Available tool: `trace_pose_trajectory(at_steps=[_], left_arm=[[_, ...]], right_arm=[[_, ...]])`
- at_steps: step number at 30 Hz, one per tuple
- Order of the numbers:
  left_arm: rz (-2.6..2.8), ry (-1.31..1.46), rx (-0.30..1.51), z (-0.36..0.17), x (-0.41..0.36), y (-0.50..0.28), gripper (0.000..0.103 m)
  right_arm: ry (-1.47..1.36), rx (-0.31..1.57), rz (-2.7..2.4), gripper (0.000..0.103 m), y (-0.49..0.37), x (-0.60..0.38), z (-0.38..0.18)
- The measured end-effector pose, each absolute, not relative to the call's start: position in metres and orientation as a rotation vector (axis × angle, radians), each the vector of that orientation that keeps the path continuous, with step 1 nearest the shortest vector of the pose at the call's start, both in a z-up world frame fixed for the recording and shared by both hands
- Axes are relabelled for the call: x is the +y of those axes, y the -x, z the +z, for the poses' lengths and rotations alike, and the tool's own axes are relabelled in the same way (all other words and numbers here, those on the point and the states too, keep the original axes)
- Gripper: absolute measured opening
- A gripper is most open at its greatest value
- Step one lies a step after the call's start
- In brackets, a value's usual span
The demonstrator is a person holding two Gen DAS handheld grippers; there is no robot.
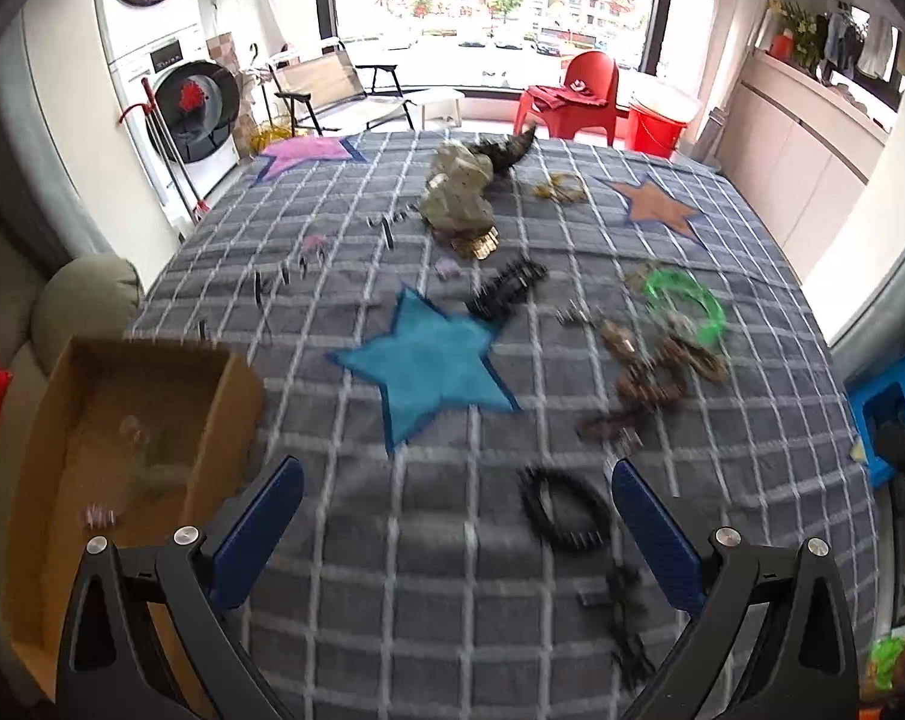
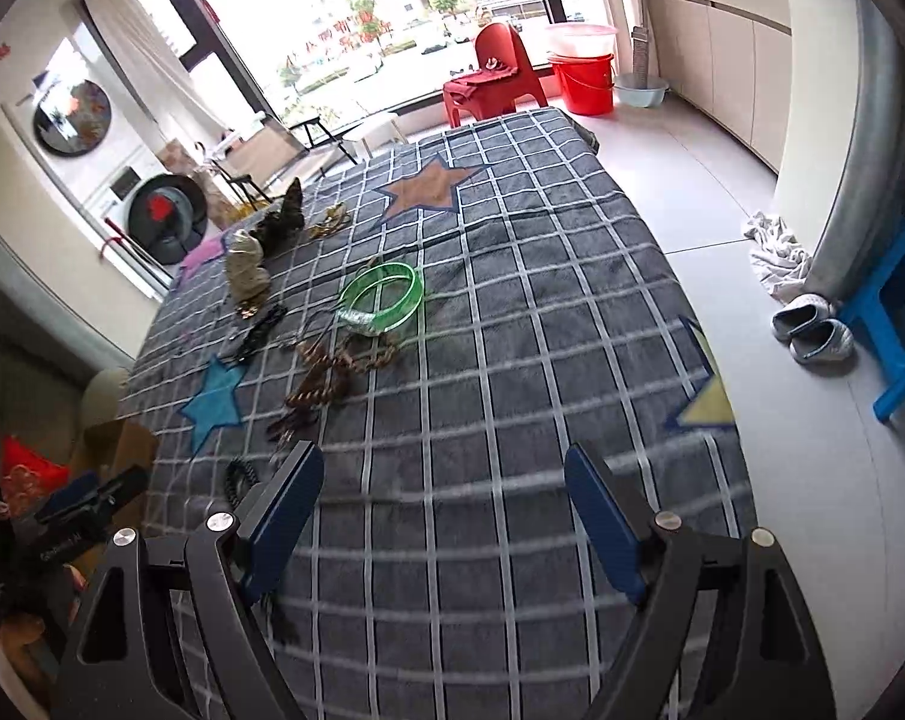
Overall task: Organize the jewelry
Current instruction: 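Reach the right tool to the green bangle while the left tool approaches the black beaded clip, then close the right tool on the green bangle while the left tool grips the black beaded clip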
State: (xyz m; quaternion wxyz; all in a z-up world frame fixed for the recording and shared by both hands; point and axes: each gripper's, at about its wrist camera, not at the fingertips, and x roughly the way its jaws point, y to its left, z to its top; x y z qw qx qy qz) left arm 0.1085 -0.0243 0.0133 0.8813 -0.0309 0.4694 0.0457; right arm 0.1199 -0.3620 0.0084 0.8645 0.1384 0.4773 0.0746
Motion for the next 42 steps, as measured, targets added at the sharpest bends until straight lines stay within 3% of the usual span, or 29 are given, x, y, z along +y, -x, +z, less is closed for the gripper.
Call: trace_pose_trajectory(at_steps=[11,14,16,18,20,25,32,34,38,40,42], left_arm=[[0.028,0.023,0.99,-0.02,-0.019,-0.183,0.103],[0.003,-0.007,0.993,-0.031,-0.025,-0.205,0.09],[-0.015,-0.027,0.998,-0.037,-0.028,-0.218,0.09],[-0.035,-0.043,1.004,-0.045,-0.032,-0.23,0.079],[-0.056,-0.044,1.026,-0.053,-0.033,-0.238,0.077],[-0.079,-0.033,1.061,-0.073,-0.036,-0.254,0.077],[-0.096,-0.032,1.04,-0.076,-0.042,-0.261,0.075],[-0.107,-0.029,1.033,-0.076,-0.045,-0.261,0.068],[-0.144,-0.049,1.029,-0.072,-0.054,-0.26,0.034],[-0.149,-0.059,1.03,-0.072,-0.056,-0.26,0.033],[-0.155,-0.048,1.03,-0.071,-0.054,-0.259,0.032]], right_arm=[[-0.257,1.101,0.134,0.085,-0.209,-0.325,-0.026],[-0.256,1.125,0.125,0.085,-0.227,-0.32,-0.037],[-0.249,1.131,0.11,0.085,-0.238,-0.318,-0.042],[-0.24,1.136,0.095,0.085,-0.249,-0.316,-0.048],[-0.228,1.144,0.085,0.084,-0.259,-0.313,-0.053],[-0.192,1.176,0.064,0.064,-0.28,-0.303,-0.071],[-0.014,1.143,0.02,0.056,-0.288,-0.281,-0.074],[0.02,1.129,0.023,0.051,-0.286,-0.276,-0.074],[0.016,1.126,0.042,0.033,-0.284,-0.272,-0.072],[0.011,1.126,0.044,0.01,-0.283,-0.272,-0.072],[-0.014,1.122,0.056,0.008,-0.281,-0.274,-0.072]])
